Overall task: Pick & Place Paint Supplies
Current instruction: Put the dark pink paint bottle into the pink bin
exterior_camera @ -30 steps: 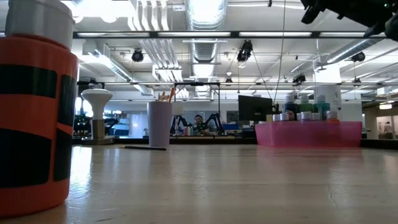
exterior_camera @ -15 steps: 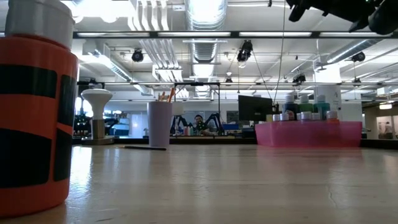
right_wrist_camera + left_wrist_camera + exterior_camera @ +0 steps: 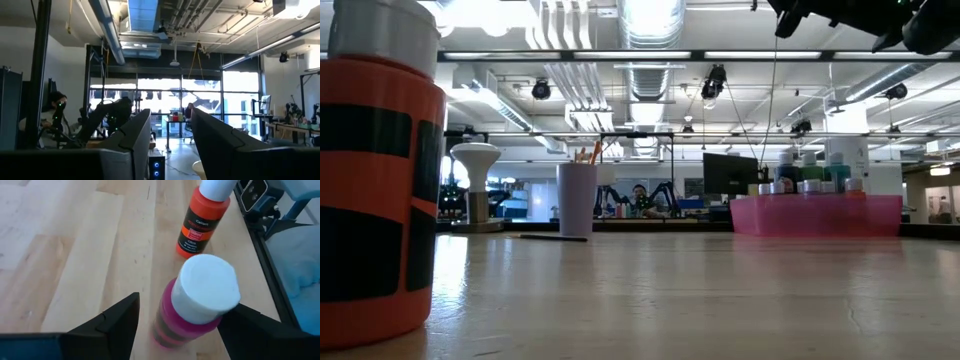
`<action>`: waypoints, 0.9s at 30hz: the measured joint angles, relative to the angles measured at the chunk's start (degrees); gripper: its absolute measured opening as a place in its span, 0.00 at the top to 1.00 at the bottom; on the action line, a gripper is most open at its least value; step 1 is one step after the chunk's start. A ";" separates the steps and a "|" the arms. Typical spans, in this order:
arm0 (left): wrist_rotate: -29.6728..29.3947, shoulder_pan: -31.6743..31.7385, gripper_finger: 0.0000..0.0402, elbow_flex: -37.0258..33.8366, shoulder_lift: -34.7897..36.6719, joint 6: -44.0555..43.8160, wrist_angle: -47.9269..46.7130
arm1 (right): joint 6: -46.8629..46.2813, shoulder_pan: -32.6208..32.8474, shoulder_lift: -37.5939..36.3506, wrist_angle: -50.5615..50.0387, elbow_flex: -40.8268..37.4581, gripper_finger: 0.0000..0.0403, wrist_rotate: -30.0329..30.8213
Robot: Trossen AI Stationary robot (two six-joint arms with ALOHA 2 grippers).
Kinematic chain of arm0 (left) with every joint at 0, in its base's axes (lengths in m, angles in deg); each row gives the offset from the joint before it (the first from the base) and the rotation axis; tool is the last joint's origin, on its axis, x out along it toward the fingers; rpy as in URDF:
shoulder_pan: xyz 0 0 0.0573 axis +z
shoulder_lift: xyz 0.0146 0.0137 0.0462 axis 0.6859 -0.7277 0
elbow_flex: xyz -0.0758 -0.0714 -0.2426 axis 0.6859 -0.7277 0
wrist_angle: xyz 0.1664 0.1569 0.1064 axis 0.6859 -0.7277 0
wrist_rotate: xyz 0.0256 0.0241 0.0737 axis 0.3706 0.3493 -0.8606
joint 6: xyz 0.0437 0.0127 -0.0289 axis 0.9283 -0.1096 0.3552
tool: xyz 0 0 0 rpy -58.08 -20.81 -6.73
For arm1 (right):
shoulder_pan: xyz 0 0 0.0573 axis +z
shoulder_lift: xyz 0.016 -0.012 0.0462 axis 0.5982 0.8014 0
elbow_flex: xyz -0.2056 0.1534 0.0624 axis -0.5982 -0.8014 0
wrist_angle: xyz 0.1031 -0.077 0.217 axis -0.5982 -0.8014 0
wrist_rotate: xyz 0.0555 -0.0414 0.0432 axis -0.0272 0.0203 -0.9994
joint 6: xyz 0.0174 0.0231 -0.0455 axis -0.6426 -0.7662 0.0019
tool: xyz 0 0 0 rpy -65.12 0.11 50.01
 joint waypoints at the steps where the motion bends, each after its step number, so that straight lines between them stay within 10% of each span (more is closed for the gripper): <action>1: 0.00 0.24 0.38 0.00 0.00 0.50 0.02 | 0.00 0.00 0.02 0.02 0.04 0.67 0.00; 13: -0.13 0.87 0.59 -0.02 0.00 3.70 -0.09 | -1.06 0.00 0.13 -1.61 -0.05 0.80 -0.07; 27: 4.96 8.11 0.60 0.15 0.89 13.30 0.02 | -4.25 0.42 4.32 -12.97 -0.11 0.87 -2.95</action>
